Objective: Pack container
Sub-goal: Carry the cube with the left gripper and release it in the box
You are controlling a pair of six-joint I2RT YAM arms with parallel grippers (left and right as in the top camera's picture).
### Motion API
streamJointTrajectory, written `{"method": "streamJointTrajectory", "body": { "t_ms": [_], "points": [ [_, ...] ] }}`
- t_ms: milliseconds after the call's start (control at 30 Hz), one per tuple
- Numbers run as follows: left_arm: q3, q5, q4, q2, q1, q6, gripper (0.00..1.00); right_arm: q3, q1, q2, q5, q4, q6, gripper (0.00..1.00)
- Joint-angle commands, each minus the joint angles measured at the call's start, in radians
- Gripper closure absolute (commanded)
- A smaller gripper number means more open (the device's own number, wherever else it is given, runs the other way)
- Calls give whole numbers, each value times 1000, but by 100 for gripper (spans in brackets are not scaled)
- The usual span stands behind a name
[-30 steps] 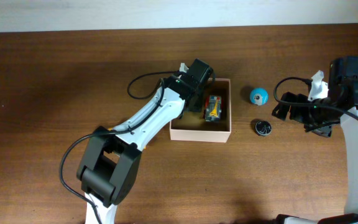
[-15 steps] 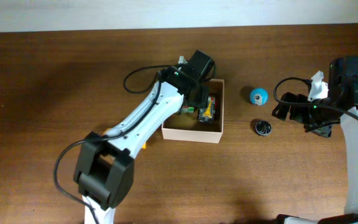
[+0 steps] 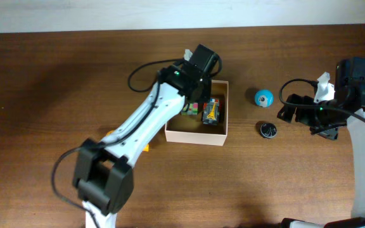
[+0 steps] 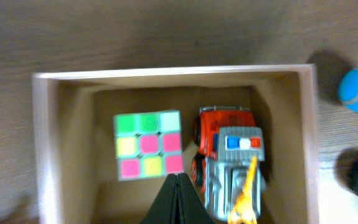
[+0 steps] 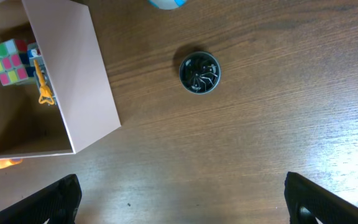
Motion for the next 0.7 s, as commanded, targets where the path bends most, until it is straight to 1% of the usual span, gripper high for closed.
{"method": "streamJointTrajectory", "body": {
  "t_ms": [0,100,367,567,667],
  "points": [
    [-22,68,34,74,0,29,98,17,-4,0,-10,-1,4,1],
    [-22,113,75,105,0,62,98,17,-4,0,-10,0,4,1],
    [-22,134,77,186,1,63,98,17,-4,0,-10,0,4,1],
    [-22,43,61,186,2,60,98,17,-4,0,-10,-1,4,1],
    [-22,-3,35,186,2,27,98,17,-4,0,-10,-1,4,1]
  ]
}}
